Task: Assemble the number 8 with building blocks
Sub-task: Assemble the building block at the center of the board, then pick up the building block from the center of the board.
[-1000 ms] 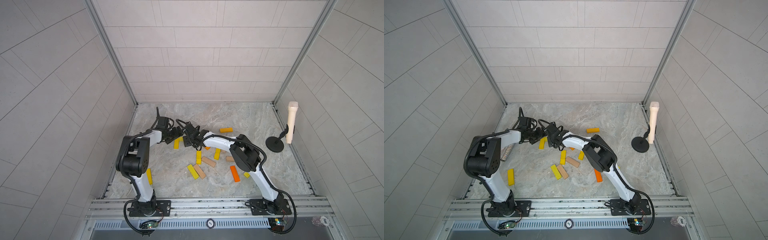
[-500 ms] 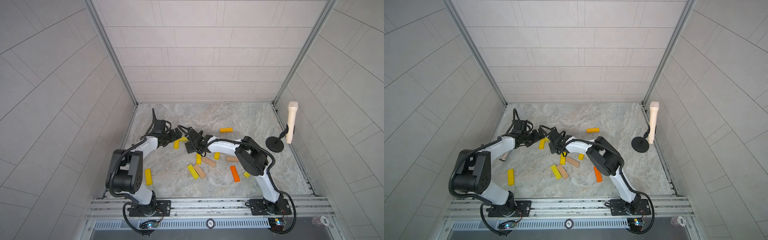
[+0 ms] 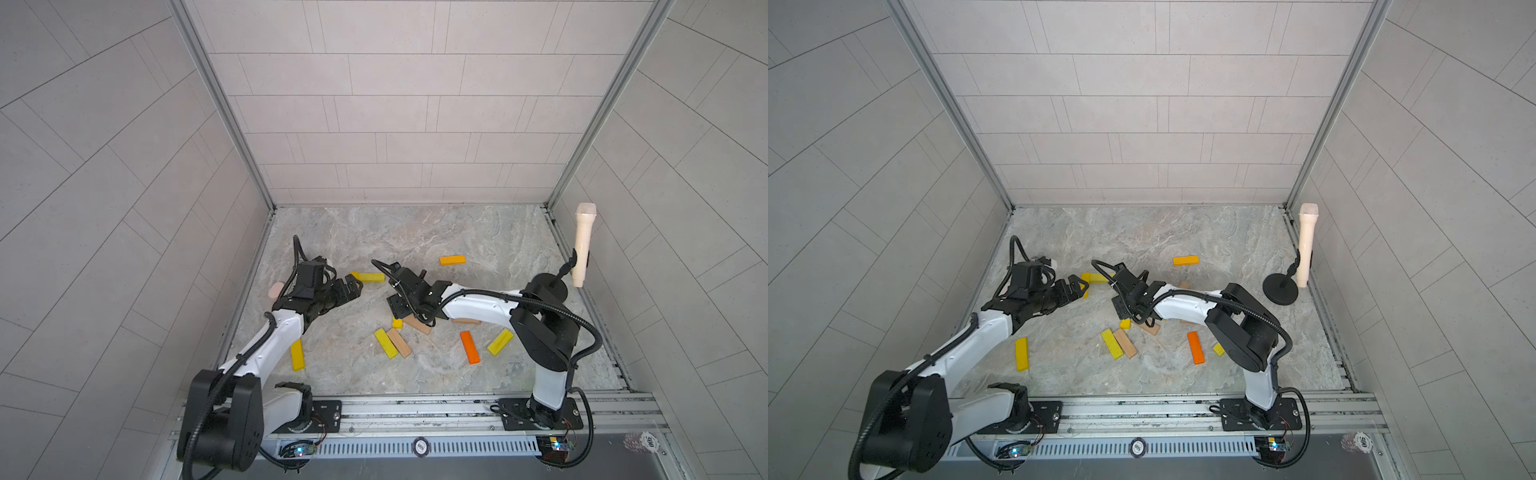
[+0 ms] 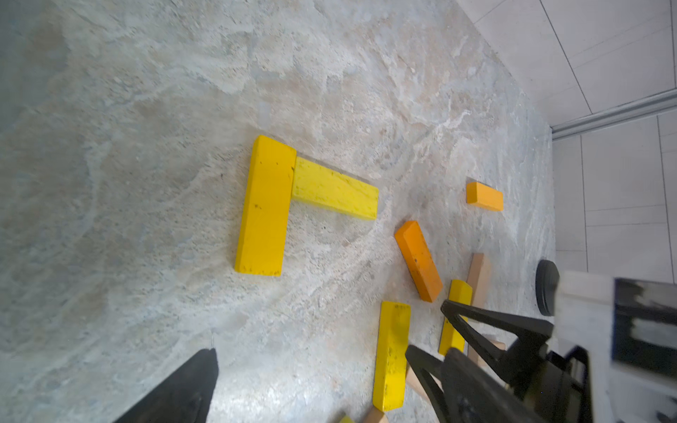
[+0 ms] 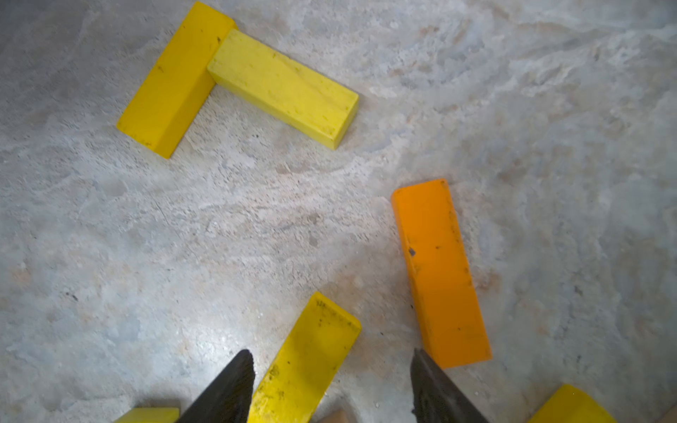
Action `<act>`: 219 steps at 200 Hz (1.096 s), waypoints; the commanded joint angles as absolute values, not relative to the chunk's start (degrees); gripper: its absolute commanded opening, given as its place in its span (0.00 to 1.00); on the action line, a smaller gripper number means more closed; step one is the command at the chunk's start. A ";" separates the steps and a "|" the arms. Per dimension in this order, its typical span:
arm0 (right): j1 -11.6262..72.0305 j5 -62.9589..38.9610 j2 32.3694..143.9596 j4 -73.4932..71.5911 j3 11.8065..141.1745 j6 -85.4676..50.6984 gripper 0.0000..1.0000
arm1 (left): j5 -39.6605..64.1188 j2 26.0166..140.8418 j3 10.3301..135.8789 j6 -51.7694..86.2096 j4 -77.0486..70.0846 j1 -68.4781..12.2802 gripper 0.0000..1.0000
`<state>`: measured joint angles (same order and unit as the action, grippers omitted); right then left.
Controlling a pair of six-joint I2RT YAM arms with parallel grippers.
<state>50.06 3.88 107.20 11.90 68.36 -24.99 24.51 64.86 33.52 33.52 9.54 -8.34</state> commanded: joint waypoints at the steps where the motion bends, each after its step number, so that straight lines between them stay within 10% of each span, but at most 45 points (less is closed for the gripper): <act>1: 48.70 3.32 105.22 11.62 66.02 -23.35 0.67 | 25.47 60.84 30.52 35.86 11.92 -9.04 1.00; 219: 44.87 -0.18 109.32 13.96 68.20 -20.28 0.61 | 25.23 52.78 24.68 44.16 3.31 -9.05 1.00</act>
